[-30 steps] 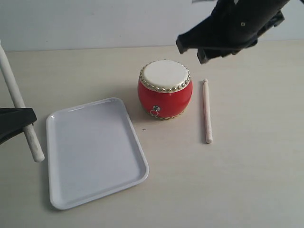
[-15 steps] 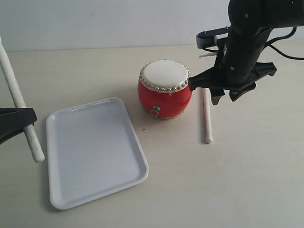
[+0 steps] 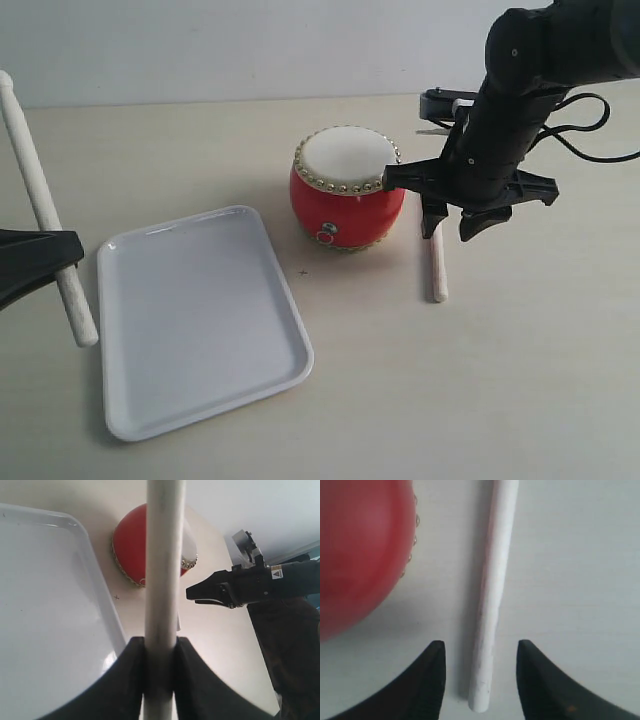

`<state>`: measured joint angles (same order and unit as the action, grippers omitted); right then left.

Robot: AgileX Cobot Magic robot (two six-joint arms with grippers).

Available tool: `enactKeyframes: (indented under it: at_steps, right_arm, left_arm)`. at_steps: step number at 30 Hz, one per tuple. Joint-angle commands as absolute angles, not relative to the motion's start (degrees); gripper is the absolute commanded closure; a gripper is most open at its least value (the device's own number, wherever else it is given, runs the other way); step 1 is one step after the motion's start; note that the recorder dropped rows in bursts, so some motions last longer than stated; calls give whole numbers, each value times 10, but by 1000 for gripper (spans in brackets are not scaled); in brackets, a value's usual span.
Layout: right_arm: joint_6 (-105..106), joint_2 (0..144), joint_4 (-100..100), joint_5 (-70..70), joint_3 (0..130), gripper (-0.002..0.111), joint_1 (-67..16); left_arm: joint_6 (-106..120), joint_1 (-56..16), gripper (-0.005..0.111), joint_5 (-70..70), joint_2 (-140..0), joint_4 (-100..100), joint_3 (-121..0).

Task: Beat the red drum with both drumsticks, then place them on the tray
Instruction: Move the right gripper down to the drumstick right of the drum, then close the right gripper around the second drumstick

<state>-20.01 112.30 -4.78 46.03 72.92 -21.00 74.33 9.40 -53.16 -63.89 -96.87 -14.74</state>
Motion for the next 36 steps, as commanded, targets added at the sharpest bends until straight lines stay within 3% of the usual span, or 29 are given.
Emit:
enactKeyframes:
  at_steps: [1, 36]
  right_arm:
    - [-202, 1131, -53, 453, 729, 65, -207]
    - [-252, 1179, -14, 410, 729, 65, -214]
  left_arm:
    - [747, 91, 107, -540, -640, -973, -147]
    - [747, 91, 107, -540, -640, -973, -147]
